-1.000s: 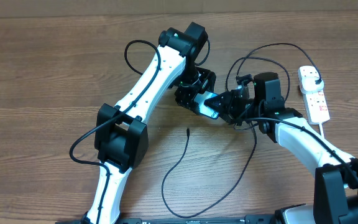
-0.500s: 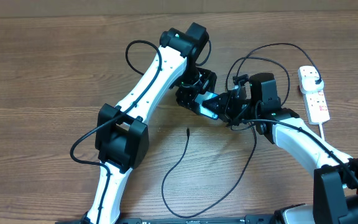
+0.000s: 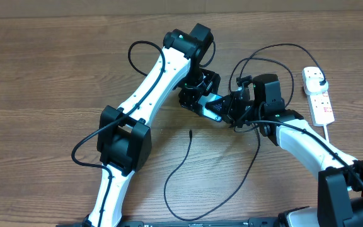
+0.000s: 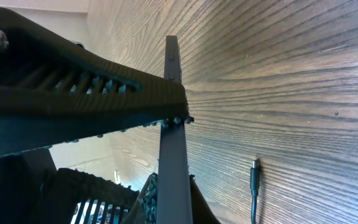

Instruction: Plug charger to phone and switch on socket

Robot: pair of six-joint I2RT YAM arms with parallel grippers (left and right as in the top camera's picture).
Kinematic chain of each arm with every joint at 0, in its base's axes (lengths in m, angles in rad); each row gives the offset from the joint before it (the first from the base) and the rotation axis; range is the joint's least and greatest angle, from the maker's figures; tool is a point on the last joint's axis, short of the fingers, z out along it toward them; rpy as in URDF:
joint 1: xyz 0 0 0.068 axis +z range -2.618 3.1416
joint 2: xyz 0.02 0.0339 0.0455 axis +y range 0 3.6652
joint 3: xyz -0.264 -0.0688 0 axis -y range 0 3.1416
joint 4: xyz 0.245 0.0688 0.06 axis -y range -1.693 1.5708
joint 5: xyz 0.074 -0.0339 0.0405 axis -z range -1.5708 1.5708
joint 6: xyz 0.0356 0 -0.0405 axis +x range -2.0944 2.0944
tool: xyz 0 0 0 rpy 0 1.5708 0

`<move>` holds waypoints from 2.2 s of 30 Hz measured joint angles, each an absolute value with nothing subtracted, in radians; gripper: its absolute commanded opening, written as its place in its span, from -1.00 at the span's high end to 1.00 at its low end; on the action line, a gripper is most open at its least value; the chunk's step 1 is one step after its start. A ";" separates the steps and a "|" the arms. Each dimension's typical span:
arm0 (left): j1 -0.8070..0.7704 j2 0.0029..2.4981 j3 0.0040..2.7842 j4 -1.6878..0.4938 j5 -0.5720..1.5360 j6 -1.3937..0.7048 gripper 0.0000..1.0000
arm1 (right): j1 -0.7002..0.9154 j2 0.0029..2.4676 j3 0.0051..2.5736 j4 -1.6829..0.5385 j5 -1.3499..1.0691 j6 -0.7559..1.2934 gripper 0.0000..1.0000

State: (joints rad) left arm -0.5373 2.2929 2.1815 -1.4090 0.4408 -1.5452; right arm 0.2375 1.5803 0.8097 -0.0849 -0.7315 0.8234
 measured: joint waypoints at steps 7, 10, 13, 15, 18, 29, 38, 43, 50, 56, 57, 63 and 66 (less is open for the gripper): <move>-0.532 2.293 2.185 -1.413 0.432 -1.486 -1.00 | 0.238 1.580 0.810 -0.106 -0.702 0.818 0.92; -0.511 2.293 2.185 -1.414 0.433 -1.407 -1.00 | 0.238 1.581 0.810 -0.107 -0.699 0.818 0.92; -0.452 2.293 2.185 -1.434 0.442 -1.296 -1.00 | 0.238 1.580 0.809 -0.116 -0.699 0.818 0.92; -0.413 2.293 2.185 -1.439 0.467 -1.230 -1.00 | 0.238 1.581 0.810 -0.116 -0.699 0.827 0.92; -0.328 2.293 2.185 -1.439 0.521 -1.121 -1.00 | 0.238 1.581 0.810 -0.116 -0.698 0.914 0.92; -0.221 2.293 2.186 -1.354 0.604 -0.967 -0.96 | 0.238 1.580 0.810 -0.105 -0.692 1.517 0.92; -0.223 2.293 2.186 -1.285 0.625 -1.057 -1.00 | 0.238 1.581 0.808 0.184 -0.710 1.987 0.92; -0.237 2.293 2.186 -1.233 0.627 -1.146 -1.00 | 0.238 1.582 0.808 0.281 -0.701 2.023 0.92; -0.280 2.293 2.187 -1.142 0.656 -1.139 -0.98 | 0.236 1.582 0.807 0.288 -0.698 2.024 0.93; -0.281 2.293 2.187 -1.046 0.725 -1.071 -1.00 | 0.216 1.582 0.807 0.291 -0.681 2.023 0.93; -0.280 2.293 2.187 -1.042 0.727 -1.065 -1.00 | 0.209 1.582 0.807 0.292 -0.673 2.023 0.93; -0.272 2.291 2.187 -0.959 0.790 -1.040 -1.00 | 0.163 1.582 0.808 0.330 -0.646 2.022 0.93; -0.260 2.291 2.187 -0.946 0.839 -1.019 -1.00 | 0.130 1.582 0.808 0.358 -0.643 2.022 0.93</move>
